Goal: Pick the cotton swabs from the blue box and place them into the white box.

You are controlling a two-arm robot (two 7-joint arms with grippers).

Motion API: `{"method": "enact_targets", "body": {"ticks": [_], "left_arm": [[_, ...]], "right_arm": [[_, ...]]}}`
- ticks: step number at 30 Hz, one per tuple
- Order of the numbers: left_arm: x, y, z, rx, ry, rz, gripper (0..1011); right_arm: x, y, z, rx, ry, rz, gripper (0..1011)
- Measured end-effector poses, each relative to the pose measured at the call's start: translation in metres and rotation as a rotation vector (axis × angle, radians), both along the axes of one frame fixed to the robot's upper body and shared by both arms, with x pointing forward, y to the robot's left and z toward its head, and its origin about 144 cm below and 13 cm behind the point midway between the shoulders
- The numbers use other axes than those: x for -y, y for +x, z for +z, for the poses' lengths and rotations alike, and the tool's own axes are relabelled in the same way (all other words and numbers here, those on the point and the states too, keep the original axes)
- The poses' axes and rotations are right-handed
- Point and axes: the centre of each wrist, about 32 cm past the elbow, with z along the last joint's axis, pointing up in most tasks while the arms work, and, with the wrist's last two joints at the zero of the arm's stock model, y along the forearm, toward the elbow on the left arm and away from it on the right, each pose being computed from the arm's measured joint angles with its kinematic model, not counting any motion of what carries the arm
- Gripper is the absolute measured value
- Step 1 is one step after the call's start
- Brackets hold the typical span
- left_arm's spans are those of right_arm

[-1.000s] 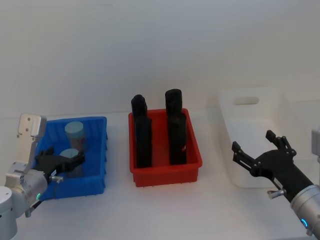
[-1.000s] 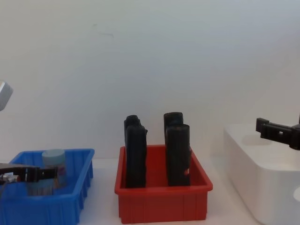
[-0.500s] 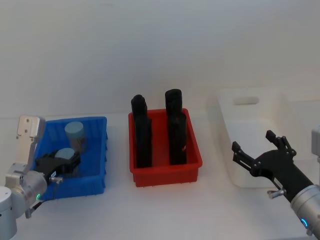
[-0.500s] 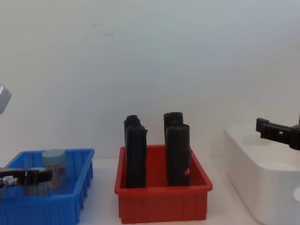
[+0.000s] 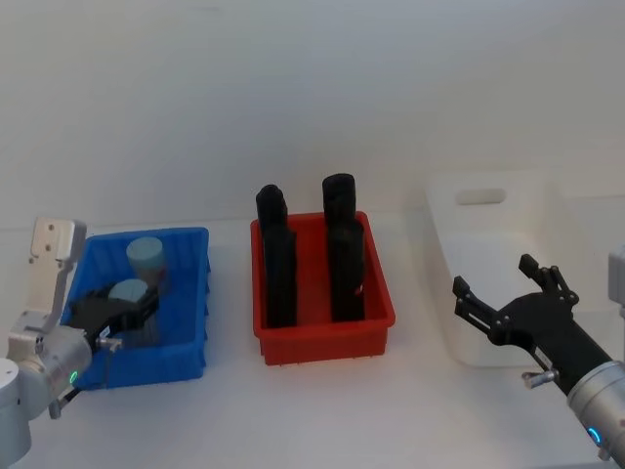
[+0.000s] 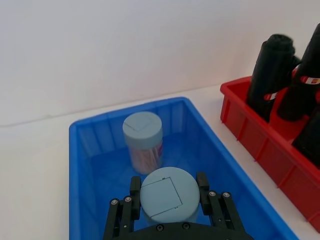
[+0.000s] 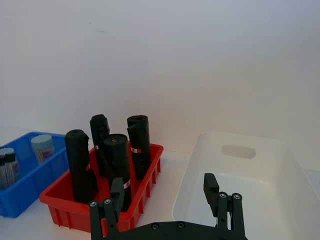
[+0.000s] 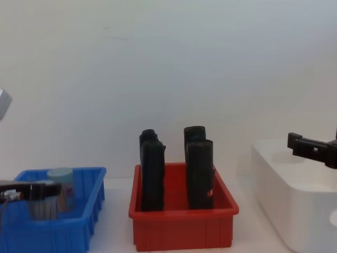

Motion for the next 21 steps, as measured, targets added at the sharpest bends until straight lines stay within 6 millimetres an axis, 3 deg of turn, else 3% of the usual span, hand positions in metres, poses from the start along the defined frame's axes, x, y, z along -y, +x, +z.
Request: {"method": "enact_targets", "body": {"ticks": [21], "left_arm": [[0.013, -0.011, 0.066, 0.144, 0.064, -0.155, 664]], "right_arm": [[0.000, 0.000, 0.000, 0.000, 0.000, 0.000, 1002]]}}
